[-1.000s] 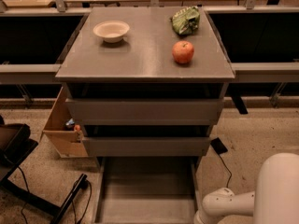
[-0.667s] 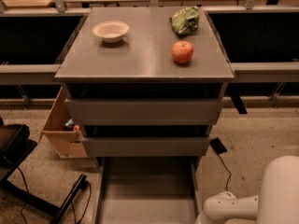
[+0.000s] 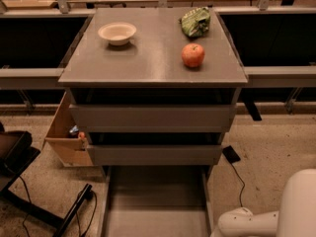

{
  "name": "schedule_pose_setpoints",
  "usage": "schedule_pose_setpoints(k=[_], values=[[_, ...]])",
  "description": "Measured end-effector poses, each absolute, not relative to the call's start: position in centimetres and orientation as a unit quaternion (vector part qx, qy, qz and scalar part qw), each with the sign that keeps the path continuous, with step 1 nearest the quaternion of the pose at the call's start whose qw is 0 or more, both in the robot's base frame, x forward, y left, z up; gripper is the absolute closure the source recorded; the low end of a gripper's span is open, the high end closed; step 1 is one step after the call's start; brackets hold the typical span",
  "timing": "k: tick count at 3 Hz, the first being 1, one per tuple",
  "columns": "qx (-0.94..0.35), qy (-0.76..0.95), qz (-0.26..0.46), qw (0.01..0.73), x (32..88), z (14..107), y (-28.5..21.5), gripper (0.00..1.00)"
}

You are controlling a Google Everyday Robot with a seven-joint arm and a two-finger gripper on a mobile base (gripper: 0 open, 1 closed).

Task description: Open bottom drawer

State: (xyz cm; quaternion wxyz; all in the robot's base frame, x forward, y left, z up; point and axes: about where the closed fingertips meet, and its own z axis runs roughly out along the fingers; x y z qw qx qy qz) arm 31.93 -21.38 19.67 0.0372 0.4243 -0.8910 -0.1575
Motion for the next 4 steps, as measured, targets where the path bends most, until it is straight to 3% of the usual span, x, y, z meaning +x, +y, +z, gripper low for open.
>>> schedule_pose_setpoints(k=[1,2,4], values=[[0.424,-0.891,-0.158,0.037,32.01,19.67,-21.38,0.82],[0.424,-0.891,-0.158,0.037,32.01,19.66,-21.38,0.5],[0.426,-0.891,-0.154,0.037,32.12,20.13,-21.36,0.0]])
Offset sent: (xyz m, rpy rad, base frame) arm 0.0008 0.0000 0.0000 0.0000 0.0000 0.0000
